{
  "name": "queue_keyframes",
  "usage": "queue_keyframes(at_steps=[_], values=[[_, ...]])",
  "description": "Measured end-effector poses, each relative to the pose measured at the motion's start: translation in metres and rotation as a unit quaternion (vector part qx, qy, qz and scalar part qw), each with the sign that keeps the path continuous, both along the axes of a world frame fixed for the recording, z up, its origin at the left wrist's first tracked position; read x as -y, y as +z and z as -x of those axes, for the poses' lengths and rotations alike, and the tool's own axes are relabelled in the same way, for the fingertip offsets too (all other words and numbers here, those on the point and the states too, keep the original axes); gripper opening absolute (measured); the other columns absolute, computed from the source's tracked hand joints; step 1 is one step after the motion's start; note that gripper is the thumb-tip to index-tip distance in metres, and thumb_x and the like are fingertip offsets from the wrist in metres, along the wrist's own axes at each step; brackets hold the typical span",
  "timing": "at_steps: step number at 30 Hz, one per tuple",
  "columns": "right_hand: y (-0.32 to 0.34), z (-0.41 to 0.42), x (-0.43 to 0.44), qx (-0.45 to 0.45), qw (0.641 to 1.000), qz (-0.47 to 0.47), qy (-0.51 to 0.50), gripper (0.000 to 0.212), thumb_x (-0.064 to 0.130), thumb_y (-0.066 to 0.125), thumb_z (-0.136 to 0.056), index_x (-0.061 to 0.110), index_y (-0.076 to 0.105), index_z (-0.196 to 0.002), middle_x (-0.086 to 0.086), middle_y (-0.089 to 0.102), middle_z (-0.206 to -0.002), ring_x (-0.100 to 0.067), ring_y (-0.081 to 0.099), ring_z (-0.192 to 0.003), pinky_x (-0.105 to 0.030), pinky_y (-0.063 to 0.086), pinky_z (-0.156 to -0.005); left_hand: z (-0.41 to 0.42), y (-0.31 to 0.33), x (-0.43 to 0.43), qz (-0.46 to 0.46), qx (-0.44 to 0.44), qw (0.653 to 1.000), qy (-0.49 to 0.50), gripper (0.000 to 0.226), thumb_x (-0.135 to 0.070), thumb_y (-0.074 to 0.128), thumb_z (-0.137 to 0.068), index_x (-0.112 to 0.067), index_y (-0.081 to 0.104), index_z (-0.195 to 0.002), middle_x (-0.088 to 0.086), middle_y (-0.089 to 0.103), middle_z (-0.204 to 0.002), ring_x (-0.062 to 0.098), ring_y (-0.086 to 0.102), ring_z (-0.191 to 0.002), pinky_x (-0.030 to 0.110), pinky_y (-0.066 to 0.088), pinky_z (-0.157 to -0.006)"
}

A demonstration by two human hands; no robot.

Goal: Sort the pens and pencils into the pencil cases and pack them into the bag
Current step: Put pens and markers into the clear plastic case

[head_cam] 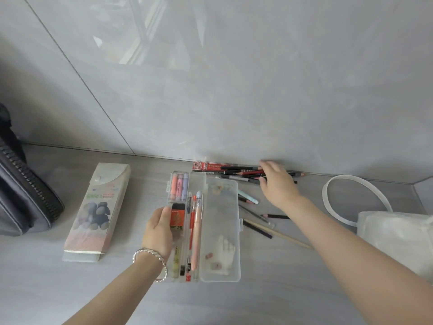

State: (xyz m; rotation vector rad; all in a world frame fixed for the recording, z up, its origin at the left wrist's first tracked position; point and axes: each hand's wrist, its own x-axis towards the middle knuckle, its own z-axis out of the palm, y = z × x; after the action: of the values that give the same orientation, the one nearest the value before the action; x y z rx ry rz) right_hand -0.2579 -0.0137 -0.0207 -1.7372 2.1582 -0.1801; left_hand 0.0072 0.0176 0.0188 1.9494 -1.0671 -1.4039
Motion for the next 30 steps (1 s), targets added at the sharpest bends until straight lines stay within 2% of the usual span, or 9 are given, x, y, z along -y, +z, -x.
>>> queue_keyframes(at_steps=[4,7,10,13,18,23,25,27,30], values=[[-0.021,-0.006,0.001,-0.074,0.994,-0.046,0.060,0.047,0.021,0.039,-0.096,0.014,0.031,-0.141,-0.005,0.033,-0.146,-0.026,0.029,-0.132,-0.041,0.025,-0.107,0.000,0.001,0.007,-0.001,-0.011,1.000,0.016,0.035,-0.026,0.031,-0.100,-0.002,0.056,-0.104,0.007,0.055,-0.076,0.018,0.047,-0.057,0.024,0.042,-0.048],[-0.029,-0.013,-0.013,-0.088,0.993,-0.001,0.083,0.038,0.022,0.045,-0.094,0.012,0.048,-0.131,-0.007,0.047,-0.134,-0.028,0.041,-0.125,-0.042,0.031,-0.104,-0.004,-0.002,0.015,-0.003,-0.003,1.000,0.020,0.038,-0.027,0.031,-0.099,0.000,0.056,-0.107,0.008,0.056,-0.078,0.018,0.048,-0.058,0.025,0.037,-0.051],[-0.035,-0.015,-0.027,-0.042,0.993,0.084,0.065,0.027,0.014,0.056,-0.090,0.007,0.063,-0.114,-0.011,0.062,-0.114,-0.030,0.058,-0.107,-0.043,0.045,-0.091,-0.006,-0.004,0.019,-0.012,0.009,1.000,0.018,0.039,-0.028,0.031,-0.099,-0.001,0.056,-0.111,0.009,0.057,-0.081,0.019,0.050,-0.058,0.025,0.037,-0.052],[-0.032,-0.006,-0.021,0.032,0.994,0.101,-0.009,0.024,0.005,0.052,-0.090,0.001,0.065,-0.110,-0.016,0.061,-0.114,-0.031,0.057,-0.103,-0.039,0.046,-0.091,-0.004,-0.005,0.021,-0.012,0.014,1.000,0.006,0.038,-0.028,0.032,-0.099,-0.001,0.056,-0.108,0.008,0.057,-0.078,0.019,0.050,-0.058,0.025,0.038,-0.052],[-0.031,0.022,0.005,-0.074,0.997,-0.014,-0.023,0.036,0.002,0.046,-0.090,0.008,0.052,-0.125,-0.011,0.054,-0.124,-0.029,0.046,-0.116,-0.037,0.041,-0.095,-0.008,-0.005,0.022,0.011,0.032,0.999,-0.005,0.036,-0.029,0.032,-0.099,-0.005,0.058,-0.104,0.011,0.062,-0.086,0.021,0.054,-0.066,0.027,0.041,-0.055],[-0.025,0.028,0.014,-0.123,0.990,-0.053,0.036,0.035,0.001,0.047,-0.086,0.010,0.053,-0.120,-0.008,0.052,-0.121,-0.027,0.046,-0.115,-0.035,0.036,-0.091,-0.028,-0.004,0.027,0.009,0.049,0.999,0.018,0.034,-0.031,0.032,-0.099,-0.008,0.057,-0.104,0.013,0.062,-0.089,0.024,0.055,-0.073,0.030,0.044,-0.062],[-0.024,0.028,0.015,-0.092,0.993,-0.067,0.010,0.033,0.006,0.047,-0.088,0.006,0.049,-0.121,-0.012,0.049,-0.122,-0.032,0.050,-0.110,-0.038,0.038,-0.090,-0.035,-0.003,0.026,0.001,0.046,0.998,0.032,0.033,-0.033,0.032,-0.098,-0.012,0.057,-0.102,0.011,0.063,-0.090,0.026,0.057,-0.077,0.036,0.048,-0.071],[-0.020,0.027,0.013,-0.009,0.996,-0.062,-0.060,0.027,0.008,0.043,-0.090,0.003,0.047,-0.116,-0.017,0.048,-0.120,-0.037,0.055,-0.100,-0.040,0.043,-0.082,-0.039,-0.003,0.026,-0.006,0.044,0.998,0.042,0.033,-0.034,0.032,-0.098,-0.014,0.057,-0.094,0.011,0.063,-0.090,0.028,0.058,-0.080,0.043,0.048,-0.082],[-0.012,0.024,0.003,0.016,0.996,-0.062,-0.060,0.021,0.018,0.042,-0.092,0.007,0.050,-0.108,-0.014,0.061,-0.104,-0.031,0.056,-0.085,-0.032,0.041,-0.064,-0.042,-0.004,0.023,-0.012,0.051,0.997,0.049,0.035,-0.034,0.031,-0.098,-0.014,0.057,-0.085,0.012,0.062,-0.086,0.028,0.056,-0.076,0.047,0.046,-0.086]])
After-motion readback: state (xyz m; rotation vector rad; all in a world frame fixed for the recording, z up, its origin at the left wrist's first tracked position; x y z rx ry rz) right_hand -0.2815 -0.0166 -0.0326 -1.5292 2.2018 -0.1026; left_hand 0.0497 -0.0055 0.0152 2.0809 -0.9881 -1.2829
